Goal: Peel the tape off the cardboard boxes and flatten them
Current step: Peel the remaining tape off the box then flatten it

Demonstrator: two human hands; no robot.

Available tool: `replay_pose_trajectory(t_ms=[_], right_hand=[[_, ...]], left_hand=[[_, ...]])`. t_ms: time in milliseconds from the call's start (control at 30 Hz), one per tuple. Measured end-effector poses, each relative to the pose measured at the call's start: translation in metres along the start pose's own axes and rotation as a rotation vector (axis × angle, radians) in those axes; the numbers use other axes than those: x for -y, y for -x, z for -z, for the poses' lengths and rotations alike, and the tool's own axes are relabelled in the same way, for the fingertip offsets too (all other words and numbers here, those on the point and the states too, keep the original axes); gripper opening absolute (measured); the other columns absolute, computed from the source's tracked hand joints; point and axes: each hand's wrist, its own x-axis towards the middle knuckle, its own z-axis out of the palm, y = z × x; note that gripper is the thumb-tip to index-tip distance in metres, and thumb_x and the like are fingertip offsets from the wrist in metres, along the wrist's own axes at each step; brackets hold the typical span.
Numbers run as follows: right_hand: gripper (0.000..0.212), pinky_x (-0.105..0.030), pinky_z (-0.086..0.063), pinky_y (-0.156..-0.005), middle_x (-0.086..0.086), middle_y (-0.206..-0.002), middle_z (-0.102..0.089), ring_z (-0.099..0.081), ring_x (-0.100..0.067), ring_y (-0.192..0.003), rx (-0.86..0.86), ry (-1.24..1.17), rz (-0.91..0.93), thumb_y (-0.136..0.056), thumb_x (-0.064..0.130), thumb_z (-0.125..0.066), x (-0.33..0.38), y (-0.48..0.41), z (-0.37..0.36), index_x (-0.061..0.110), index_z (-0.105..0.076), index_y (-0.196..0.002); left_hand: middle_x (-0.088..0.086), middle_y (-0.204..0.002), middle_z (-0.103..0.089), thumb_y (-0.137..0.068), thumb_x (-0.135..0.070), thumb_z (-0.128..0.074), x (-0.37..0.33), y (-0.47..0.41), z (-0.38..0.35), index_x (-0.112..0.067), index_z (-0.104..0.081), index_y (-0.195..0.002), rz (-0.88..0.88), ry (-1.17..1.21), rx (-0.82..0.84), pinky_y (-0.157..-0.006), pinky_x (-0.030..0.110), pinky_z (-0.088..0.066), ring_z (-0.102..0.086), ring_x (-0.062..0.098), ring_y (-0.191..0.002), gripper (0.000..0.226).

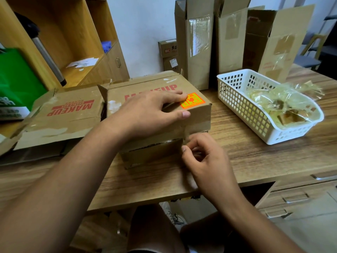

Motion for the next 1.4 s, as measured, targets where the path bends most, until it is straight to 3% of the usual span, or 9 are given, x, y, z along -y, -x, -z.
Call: replay_pose_trajectory(t_ms=[167,267,400,533,833,967,1133,1267,1400], right_hand=[[0.023,-0.048,-0.061,-0.082,-0.004,-0.085,-0.075,-0.076,-0.015,-0.084,-0.012,-0.263,-0.210,-0.086,0.009,-0.076,-0.009,-0.003,-0.006,0.027,-0.062,-0.078],[0.018,-0.056,-0.060,-0.084,-0.012,-0.086,-0.075,-0.077,-0.024,-0.082,-0.024,-0.446,-0.309,-0.088,0.009,-0.075,-0.008,-0.007,-0.008,0.020,-0.061,-0.084],[0.017,-0.048,-0.060,-0.079,-0.002,-0.081,-0.071,-0.073,-0.020,-0.083,-0.064,-0.199,-0.166,-0.090,0.023,-0.073,-0.009,-0.009,-0.007,0.022,-0.063,-0.077],[0.027,-0.021,-0.051,-0.064,0.007,-0.087,-0.056,-0.062,-0.014,-0.078,-0.122,-0.026,0.096,-0.091,0.008,-0.070,-0.005,-0.006,-0.012,0.020,-0.055,-0.072],[0.018,-0.018,-0.044,-0.079,0.001,-0.103,-0.054,-0.056,-0.017,-0.095,0.006,0.090,0.403,-0.091,0.007,-0.067,0.011,0.022,-0.031,0.010,-0.055,-0.077],[0.015,-0.011,-0.044,-0.075,0.003,-0.102,-0.056,-0.058,-0.007,-0.091,0.062,-0.016,0.408,-0.088,0.007,-0.069,0.015,0.024,-0.036,0.013,-0.056,-0.081],[0.020,-0.043,-0.054,-0.077,-0.002,-0.094,-0.059,-0.063,-0.023,-0.090,-0.037,-0.142,0.193,-0.084,0.017,-0.071,0.001,0.007,-0.025,0.023,-0.053,-0.088],[0.040,-0.029,-0.056,-0.074,0.004,-0.100,-0.060,-0.067,-0.018,-0.086,0.019,-0.190,0.128,-0.084,0.008,-0.077,0.004,-0.004,-0.017,0.032,-0.046,-0.091],[0.045,-0.022,-0.054,-0.078,0.014,-0.098,-0.060,-0.065,-0.009,-0.090,0.053,0.014,0.195,-0.085,0.010,-0.076,0.010,-0.014,-0.014,0.041,-0.048,-0.103]], left_hand=[[-0.040,-0.149,-0.036,-0.076,-0.079,-0.046,0.001,0.000,0.000,-0.057,-0.046,-0.141,0.003,0.025,-0.005,-0.119,0.043,-0.032,-0.033,0.000,-0.144,0.069],[-0.039,-0.149,-0.037,-0.076,-0.079,-0.046,0.001,0.000,0.000,-0.056,-0.047,-0.141,-0.002,0.033,-0.011,-0.118,0.044,-0.032,-0.033,0.001,-0.144,0.069],[-0.037,-0.150,-0.038,-0.079,-0.078,-0.048,0.002,-0.001,0.000,-0.055,-0.047,-0.142,-0.004,0.037,-0.010,-0.118,0.045,-0.033,-0.033,0.002,-0.144,0.067],[-0.036,-0.150,-0.038,-0.076,-0.080,-0.045,0.001,-0.001,-0.001,-0.055,-0.047,-0.142,0.002,0.033,-0.021,-0.117,0.045,-0.034,-0.034,0.000,-0.144,0.070],[-0.037,-0.151,-0.035,-0.089,-0.071,-0.054,-0.002,0.000,0.000,-0.055,-0.045,-0.143,-0.002,0.006,-0.019,-0.118,0.041,-0.032,-0.032,0.002,-0.145,0.058],[-0.033,-0.152,-0.039,-0.088,-0.071,-0.056,-0.001,-0.001,-0.001,-0.053,-0.046,-0.143,0.002,0.004,-0.034,-0.116,0.039,-0.034,-0.035,0.004,-0.144,0.059],[-0.019,-0.140,-0.056,-0.073,-0.080,-0.059,0.003,-0.003,-0.003,-0.048,-0.055,-0.131,0.007,0.048,-0.075,-0.109,0.044,-0.040,-0.051,0.008,-0.129,0.067],[-0.014,-0.135,-0.060,-0.073,-0.073,-0.070,0.005,-0.004,0.000,-0.039,-0.060,-0.119,-0.009,0.131,-0.058,-0.106,0.039,-0.046,-0.055,0.007,-0.123,0.057],[-0.020,-0.155,-0.039,-0.090,-0.062,-0.059,0.006,0.004,0.026,-0.049,-0.048,-0.142,-0.019,0.058,0.167,-0.097,0.023,-0.034,-0.037,-0.004,-0.123,0.054]])
